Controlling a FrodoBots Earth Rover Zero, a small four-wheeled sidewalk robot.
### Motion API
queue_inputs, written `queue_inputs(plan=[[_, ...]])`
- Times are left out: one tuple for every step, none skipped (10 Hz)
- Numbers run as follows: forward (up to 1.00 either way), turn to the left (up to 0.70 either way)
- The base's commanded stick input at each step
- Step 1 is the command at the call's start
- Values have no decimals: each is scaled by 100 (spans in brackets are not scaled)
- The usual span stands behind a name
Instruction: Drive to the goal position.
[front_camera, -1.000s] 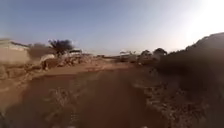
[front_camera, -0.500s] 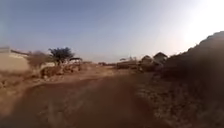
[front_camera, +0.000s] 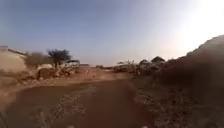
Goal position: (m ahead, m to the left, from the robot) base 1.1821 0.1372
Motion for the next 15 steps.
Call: queue_inputs(plan=[[70,0],[70,0],[70,0],[70,0],[70,0],[70,0],[70,0],[70,0],[70,0],[70,0],[70,0],[70,0],[70,0],[70,0],[70,0]])
